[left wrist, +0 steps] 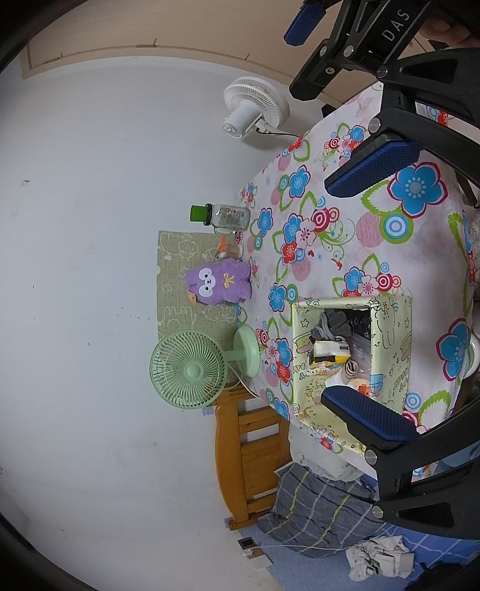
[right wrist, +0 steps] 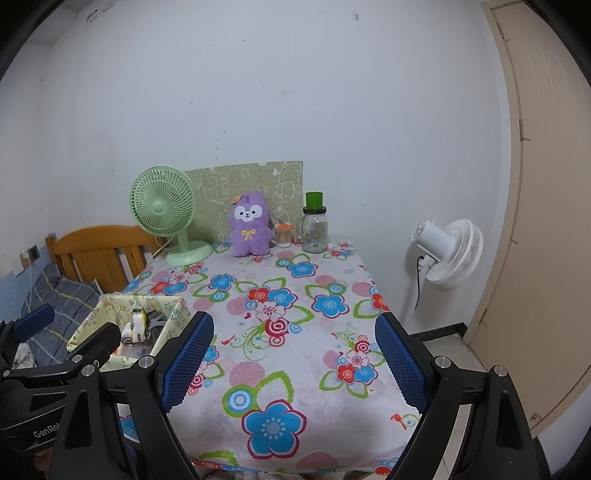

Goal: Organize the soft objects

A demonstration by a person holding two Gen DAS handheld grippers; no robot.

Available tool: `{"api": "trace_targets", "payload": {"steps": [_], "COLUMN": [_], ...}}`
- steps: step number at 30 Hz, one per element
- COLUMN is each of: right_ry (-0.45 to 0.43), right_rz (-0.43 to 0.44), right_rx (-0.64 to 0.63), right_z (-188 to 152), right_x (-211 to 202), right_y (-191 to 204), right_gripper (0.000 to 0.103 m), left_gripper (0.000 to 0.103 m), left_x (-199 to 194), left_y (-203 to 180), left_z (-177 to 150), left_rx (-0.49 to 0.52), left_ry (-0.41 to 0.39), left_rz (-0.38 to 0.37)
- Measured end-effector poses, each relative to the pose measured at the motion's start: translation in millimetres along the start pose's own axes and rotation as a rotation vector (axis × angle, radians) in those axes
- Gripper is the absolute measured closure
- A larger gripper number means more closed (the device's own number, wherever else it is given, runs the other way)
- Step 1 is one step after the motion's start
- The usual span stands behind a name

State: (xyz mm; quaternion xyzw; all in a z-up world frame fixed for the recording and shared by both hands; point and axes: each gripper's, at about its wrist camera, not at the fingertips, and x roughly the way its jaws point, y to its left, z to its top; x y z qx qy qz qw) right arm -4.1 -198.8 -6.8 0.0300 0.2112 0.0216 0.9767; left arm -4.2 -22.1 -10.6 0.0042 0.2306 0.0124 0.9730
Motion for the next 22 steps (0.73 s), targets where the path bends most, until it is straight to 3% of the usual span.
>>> {"api": "trace_targets", "payload": {"steps": [22], "right_ry": [0.006], "right_rz": [-0.001], "right_rx": [0.018], "right_z": [-2.4], "right_x": [2.0], "right_y": [-2.6], "right_gripper": [0.012], "left_gripper": [0.000], "left_x": [-0.2], "left_y": [-0.5], "left_z": [-0.4], "left_rx": [0.003], "left_ry": [0.002], "left_rz": [0.004]}}
